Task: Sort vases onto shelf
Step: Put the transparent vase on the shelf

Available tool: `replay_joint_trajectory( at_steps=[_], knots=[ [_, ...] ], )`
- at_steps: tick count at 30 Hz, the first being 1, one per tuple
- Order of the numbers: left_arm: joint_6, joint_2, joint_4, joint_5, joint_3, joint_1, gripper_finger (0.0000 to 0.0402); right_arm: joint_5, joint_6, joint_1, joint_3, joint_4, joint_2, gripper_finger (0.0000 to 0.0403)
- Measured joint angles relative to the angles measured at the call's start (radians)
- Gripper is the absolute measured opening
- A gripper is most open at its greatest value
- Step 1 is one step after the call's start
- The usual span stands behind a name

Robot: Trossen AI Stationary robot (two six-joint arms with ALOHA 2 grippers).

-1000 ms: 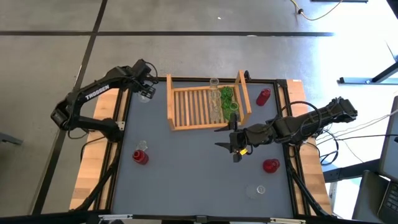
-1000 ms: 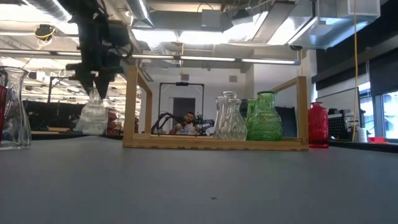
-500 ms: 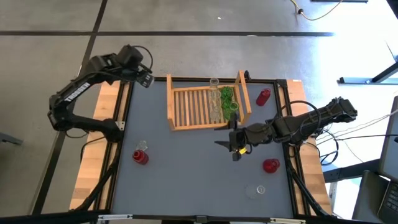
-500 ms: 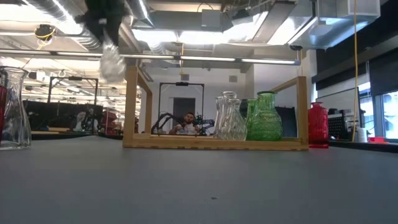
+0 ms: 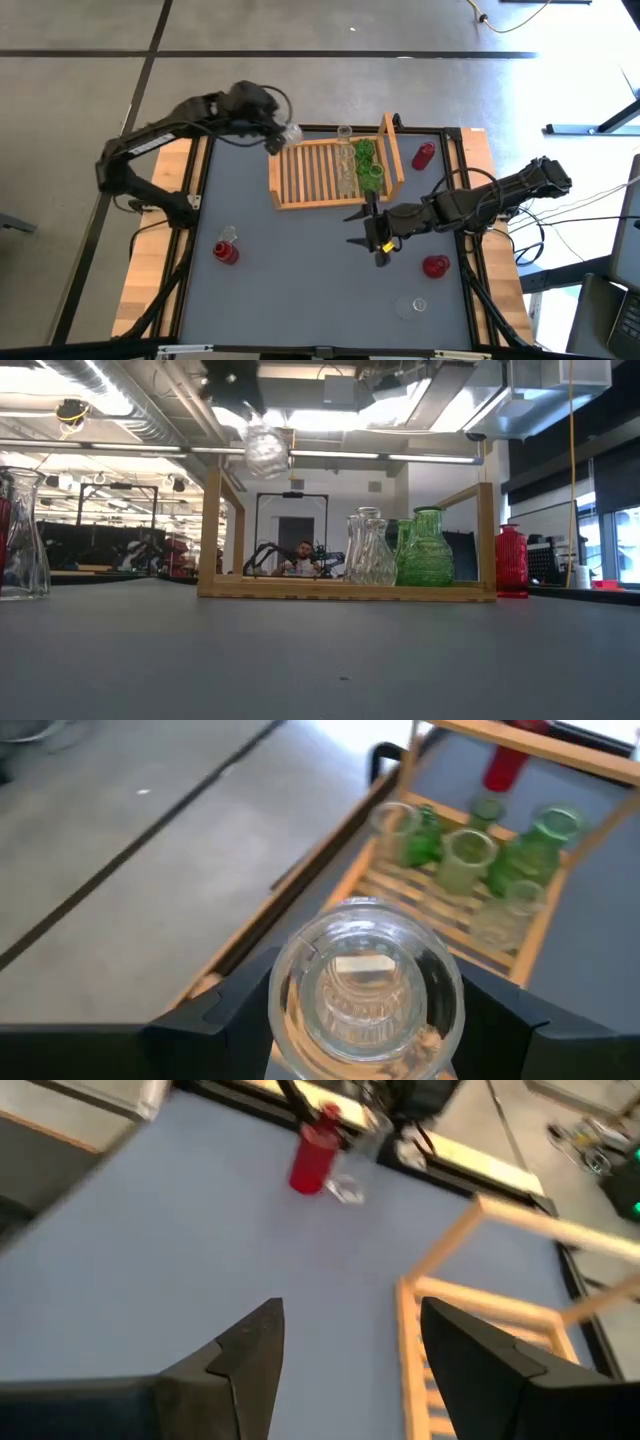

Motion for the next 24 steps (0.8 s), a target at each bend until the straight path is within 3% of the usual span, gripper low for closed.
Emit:
replay_joint_trajectory(
  at_steps=[5,13,24],
  knots=[
    [0.026,0.112,0.032,0.06,0.043,-0.022,0.0225,0.042,0.017,0.007,-0.001,-0.051,0.006,0.0221],
    [0.029,0.317,0.054,0.046,0.158,-0.01,0.0225,0.045,0.022,0.042,-0.001,-0.105,0.012,0.0221],
    [0.066,0.534,0.132,0.158,0.161,0.078,0.0225,0.049,0.068,0.113,-0.001,-0.149,0.044,0.0221]
  ],
)
